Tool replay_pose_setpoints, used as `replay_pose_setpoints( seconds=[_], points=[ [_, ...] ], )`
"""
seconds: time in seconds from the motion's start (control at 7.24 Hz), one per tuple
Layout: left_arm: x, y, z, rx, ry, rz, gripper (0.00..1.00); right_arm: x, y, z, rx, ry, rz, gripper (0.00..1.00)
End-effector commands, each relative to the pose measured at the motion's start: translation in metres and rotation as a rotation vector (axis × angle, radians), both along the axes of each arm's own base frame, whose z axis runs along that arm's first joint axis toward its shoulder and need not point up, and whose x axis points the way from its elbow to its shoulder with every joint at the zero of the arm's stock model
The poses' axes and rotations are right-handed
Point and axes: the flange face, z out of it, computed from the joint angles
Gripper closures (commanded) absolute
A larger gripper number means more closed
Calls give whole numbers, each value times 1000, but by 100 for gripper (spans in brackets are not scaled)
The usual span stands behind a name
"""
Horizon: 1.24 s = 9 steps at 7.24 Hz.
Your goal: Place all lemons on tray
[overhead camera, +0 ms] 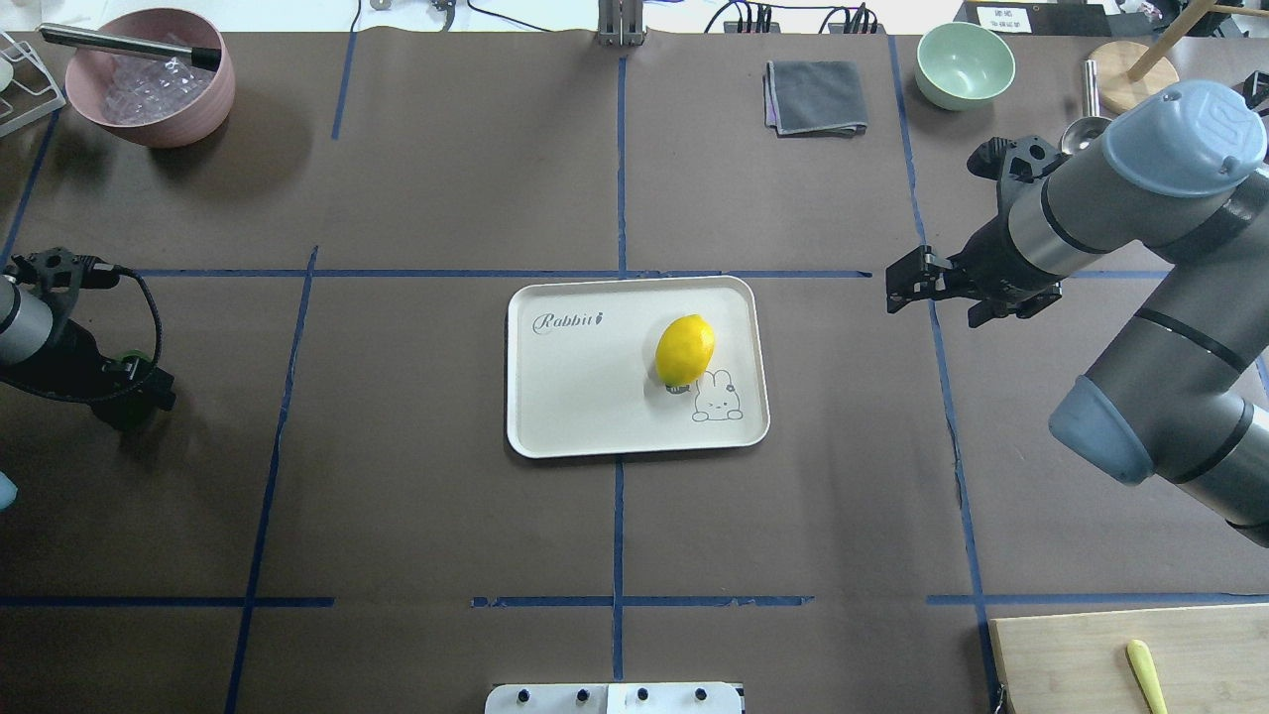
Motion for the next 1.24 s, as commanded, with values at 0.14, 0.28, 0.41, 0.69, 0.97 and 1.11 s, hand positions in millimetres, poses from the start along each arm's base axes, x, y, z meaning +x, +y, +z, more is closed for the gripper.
replay_pose_setpoints(
  seconds=[0.14, 0.28, 0.41, 0.69, 0.97, 1.11],
  points=[
    [-2, -2, -4, 16, -8, -15, 84, 0, 0, 0, 0, 1, 0, 0],
    [1, -5, -23, 35, 16, -22, 98, 0, 0, 0, 1, 0, 0, 0],
    [6, -12, -63, 84, 59, -25, 100, 3, -2, 1, -1, 2, 6, 0],
    [41, -49, -153, 107, 158, -90, 100, 30, 8, 18, 20, 15, -7, 0],
    [163, -44, -269, 16, 183, -31, 100, 68, 11, 49, 83, 55, -46, 0],
    [202, -55, -324, -1, 179, -74, 100, 79, 10, 58, 103, 69, -57, 0]
  ],
)
